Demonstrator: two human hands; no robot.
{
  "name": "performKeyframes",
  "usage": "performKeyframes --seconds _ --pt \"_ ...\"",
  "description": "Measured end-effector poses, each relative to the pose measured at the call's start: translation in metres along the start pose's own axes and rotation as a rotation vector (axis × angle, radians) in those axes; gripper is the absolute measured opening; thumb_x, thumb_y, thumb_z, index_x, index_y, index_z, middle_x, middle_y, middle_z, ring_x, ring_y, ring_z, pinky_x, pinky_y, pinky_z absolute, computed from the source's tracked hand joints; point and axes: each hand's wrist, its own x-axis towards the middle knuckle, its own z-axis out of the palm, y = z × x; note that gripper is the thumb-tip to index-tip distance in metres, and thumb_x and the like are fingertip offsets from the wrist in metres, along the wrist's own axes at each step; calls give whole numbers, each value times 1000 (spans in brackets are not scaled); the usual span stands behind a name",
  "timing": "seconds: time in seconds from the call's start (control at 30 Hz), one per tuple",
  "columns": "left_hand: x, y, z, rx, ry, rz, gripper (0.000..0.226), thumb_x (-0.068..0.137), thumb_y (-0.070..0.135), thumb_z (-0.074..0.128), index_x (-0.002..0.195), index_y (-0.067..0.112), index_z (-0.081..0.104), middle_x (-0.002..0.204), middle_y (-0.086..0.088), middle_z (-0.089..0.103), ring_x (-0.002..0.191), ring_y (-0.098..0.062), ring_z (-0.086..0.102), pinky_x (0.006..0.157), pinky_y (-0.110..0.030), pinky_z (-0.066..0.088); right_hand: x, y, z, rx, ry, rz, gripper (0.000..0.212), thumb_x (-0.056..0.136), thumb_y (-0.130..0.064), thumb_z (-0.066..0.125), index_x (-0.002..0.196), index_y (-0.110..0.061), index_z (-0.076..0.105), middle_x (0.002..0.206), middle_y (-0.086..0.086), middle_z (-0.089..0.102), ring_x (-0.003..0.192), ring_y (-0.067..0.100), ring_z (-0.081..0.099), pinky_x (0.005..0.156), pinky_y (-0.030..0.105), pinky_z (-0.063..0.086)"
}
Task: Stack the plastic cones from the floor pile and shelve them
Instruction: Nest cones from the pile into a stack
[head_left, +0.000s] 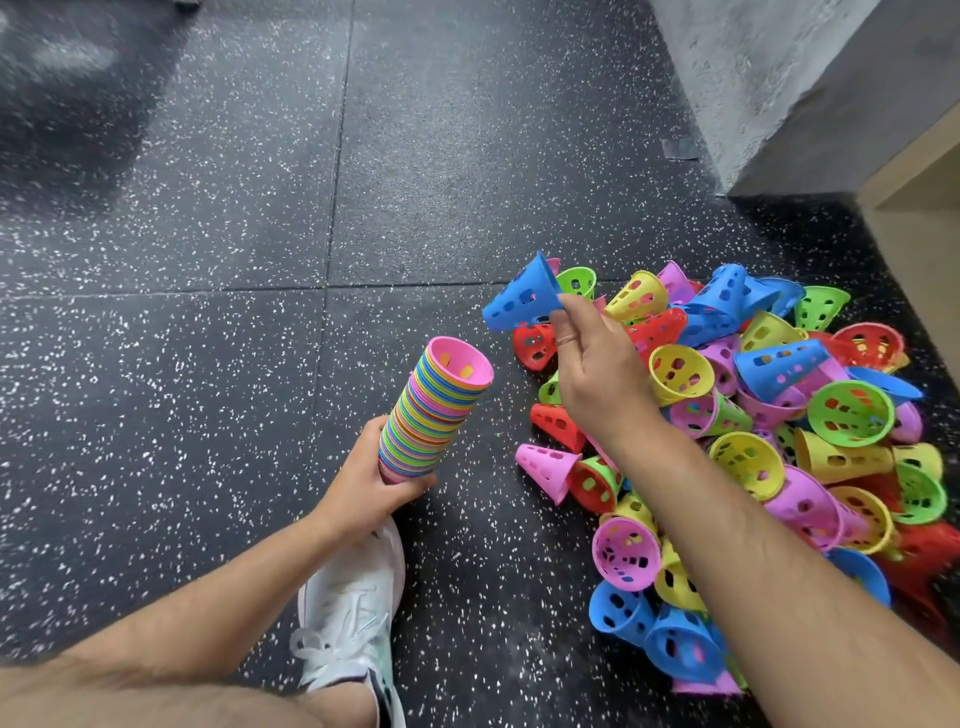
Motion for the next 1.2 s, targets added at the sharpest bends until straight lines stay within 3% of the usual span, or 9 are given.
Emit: performKeyframes --seconds 0.1,0.2,0.37,0.5,0.63,0.7,0.87,1.07,1.2 --pt "1 -4 1 12 5 -2 73 77 12 91 136 18 47 120 5 64 103 8 61 88 -7 43 -3 -7 6 33 7 -57 27 104 -20 44 121 -9 62 103 -3 59 101 29 53 85 31 37" --pt "1 -3 2 -8 12 -6 73 77 12 92 135 17 47 120 4 65 102 6 61 89 -9 44 -5 -11 16 40 11 -93 29 100 -16 45 120 -6 64 133 13 55 121 27 48 108 29 34" --pt "1 -1 1 -29 0 5 79 68 42 85 134 23 46 121 6 65 106 2 62 92 -13 46 -12 -13 21 95 9 -149 37 91 4 49 124 -5 65 120 11 61 111 19 55 99 11 36" --pt "2 -1 1 -13 -10 8 75 69 37 86 133 27 46 121 4 64 105 3 62 91 -11 45 -17 -17 27 108 -32 -202 48 86 7 47 128 -8 65 117 9 66 108 21 60 98 27 46" --pt "2 -1 1 -26 -12 9 76 69 37 86 132 25 46 120 3 65 104 3 62 90 -12 45 -22 -17 33 62 -78 -209 44 89 -6 42 125 -12 67 119 9 67 109 28 62 98 38 48" --pt "2 -1 1 -32 -8 2 76 70 33 87 133 24 46 121 2 65 104 3 62 90 -12 46 -26 -17 37 35 -90 -223 43 90 -12 40 122 -13 69 118 12 68 110 30 61 103 33 42" --pt "2 1 2 -40 5 -1 75 70 30 86 133 24 46 121 2 65 104 4 63 88 -10 45 -39 -18 42 133 -224 -201 45 90 -1 49 131 -13 65 134 15 60 124 21 50 107 11 30" --pt "2 2 2 -34 -7 -7 76 68 38 85 133 23 47 119 4 65 103 3 62 87 -10 45 -24 -6 40 131 -180 -105 44 92 -3 46 133 -11 60 129 1 61 121 15 52 107 23 37" --pt "2 2 3 -48 -4 -1 76 70 33 85 134 21 47 120 6 64 104 5 61 87 -8 44 -4 21 51 -204 -254 45 44 92 -15 45 134 -16 60 143 9 50 133 29 41 114 41 31"
